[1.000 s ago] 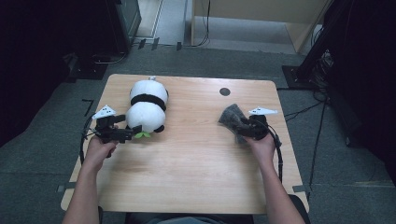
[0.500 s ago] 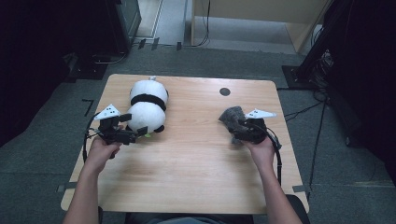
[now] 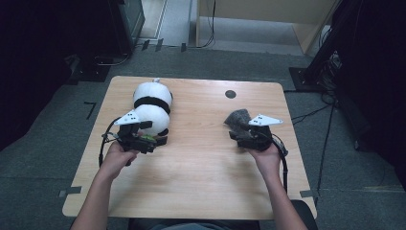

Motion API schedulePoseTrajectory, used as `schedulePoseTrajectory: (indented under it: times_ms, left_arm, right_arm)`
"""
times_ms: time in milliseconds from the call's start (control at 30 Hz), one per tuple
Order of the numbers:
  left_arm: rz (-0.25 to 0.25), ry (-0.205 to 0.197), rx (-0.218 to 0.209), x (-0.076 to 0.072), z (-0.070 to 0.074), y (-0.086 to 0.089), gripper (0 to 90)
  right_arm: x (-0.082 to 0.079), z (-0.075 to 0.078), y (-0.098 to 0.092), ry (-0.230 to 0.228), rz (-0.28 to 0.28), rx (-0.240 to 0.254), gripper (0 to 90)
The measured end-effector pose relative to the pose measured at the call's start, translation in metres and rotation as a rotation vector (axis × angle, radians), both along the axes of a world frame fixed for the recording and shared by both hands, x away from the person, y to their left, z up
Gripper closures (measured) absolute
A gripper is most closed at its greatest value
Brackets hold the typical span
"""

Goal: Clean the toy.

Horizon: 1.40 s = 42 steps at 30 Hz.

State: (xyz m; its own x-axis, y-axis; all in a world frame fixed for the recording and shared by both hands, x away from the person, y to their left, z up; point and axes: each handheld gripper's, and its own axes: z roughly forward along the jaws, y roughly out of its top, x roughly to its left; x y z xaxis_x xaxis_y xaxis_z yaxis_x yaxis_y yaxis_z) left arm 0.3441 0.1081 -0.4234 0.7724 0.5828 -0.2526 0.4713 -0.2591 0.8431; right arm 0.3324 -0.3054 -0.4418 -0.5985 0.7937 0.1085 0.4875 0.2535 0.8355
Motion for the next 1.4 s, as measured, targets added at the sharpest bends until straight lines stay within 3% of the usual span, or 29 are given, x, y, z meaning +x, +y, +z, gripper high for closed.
schedulePoseTrajectory:
  times_ms: [367, 600, 667, 767, 1033, 1200, 1267, 1400]
  left_arm:
    - [-0.016, 0.006, 0.038, -0.003, -0.011, -0.026, 0.9]
    - [-0.039, -0.012, 0.068, -0.007, -0.023, -0.044, 0.9]
    - [-0.029, -0.023, 0.080, -0.008, -0.027, -0.048, 1.0]
    - [0.006, -0.045, 0.107, -0.011, -0.032, -0.054, 8.6]
    - [-0.025, -0.025, 0.134, -0.012, -0.048, -0.064, 8.5]
    - [-0.055, -0.011, 0.173, -0.011, -0.059, -0.065, 8.6]
    - [-0.052, -0.005, 0.168, -0.011, -0.063, -0.064, 8.6]
    - [-0.052, 0.010, 0.173, -0.011, -0.069, -0.064, 8.6]
  right_arm:
    - [-0.007, -0.004, 0.023, -0.022, 0.087, -0.016, 40.1]
    - [-0.011, -0.011, 0.037, -0.017, 0.130, -0.027, 40.1]
    - [-0.013, -0.014, 0.041, -0.015, 0.143, -0.033, 40.1]
    - [-0.014, -0.017, 0.046, -0.003, 0.153, -0.037, 40.2]
    - [-0.017, -0.026, 0.055, 0.020, 0.185, -0.059, 40.2]
    - [-0.016, -0.032, 0.060, 0.032, 0.190, -0.048, 40.3]
    - [-0.016, -0.035, 0.063, 0.038, 0.193, -0.059, 40.3]
    - [-0.019, -0.044, 0.068, 0.010, 0.186, -0.069, 40.7]
